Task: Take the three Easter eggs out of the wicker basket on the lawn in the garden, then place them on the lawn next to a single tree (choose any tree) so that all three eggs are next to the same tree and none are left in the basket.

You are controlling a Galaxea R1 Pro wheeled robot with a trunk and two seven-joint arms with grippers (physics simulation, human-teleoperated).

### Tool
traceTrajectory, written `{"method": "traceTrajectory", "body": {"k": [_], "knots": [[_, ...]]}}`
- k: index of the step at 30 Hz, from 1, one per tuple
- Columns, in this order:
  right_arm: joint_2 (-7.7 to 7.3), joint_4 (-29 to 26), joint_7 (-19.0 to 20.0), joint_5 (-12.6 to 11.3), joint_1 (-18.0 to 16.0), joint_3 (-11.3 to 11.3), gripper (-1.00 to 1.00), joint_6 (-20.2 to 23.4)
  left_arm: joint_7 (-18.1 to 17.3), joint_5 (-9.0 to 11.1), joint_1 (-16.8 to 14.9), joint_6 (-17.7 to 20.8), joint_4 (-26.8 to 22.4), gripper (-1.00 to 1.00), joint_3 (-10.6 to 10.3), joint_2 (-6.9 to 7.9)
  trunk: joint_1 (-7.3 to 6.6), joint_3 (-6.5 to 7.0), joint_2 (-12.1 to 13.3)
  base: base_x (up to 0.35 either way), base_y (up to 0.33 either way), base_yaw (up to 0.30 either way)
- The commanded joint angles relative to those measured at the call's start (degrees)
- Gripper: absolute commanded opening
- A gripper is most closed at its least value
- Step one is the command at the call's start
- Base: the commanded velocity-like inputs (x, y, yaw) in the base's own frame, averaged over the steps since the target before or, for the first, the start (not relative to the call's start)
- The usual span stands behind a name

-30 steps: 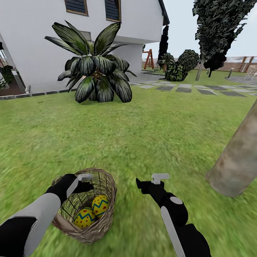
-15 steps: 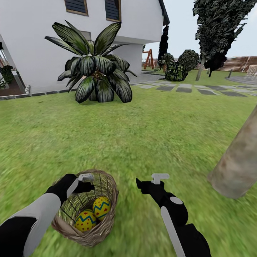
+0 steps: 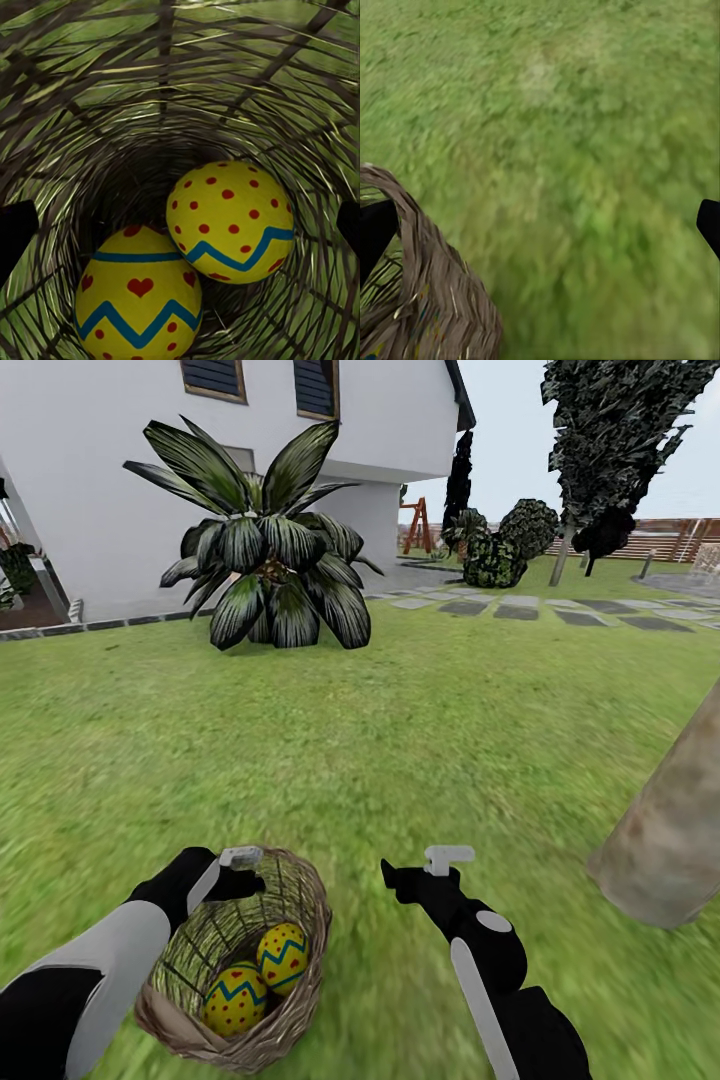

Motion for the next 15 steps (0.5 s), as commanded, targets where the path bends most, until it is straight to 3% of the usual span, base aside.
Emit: {"method": "traceTrajectory", "body": {"k": [1, 15], "knots": [[0.00, -0.1, -0.6, -0.6, 0.0, 0.1, 1.00, 0.2, 0.1, 0.5, 0.0, 0.3, -0.1, 1.00, -0.4, 0.05, 0.00, -0.05, 0.0, 0.069, 0.000, 0.000], [0.00, -0.1, -0.6, -0.6, 0.0, 0.1, 1.00, 0.2, 0.1, 0.5, 0.0, 0.3, -0.1, 1.00, -0.4, 0.10, 0.00, -0.05, 0.0, 0.013, 0.000, 0.000]]}}
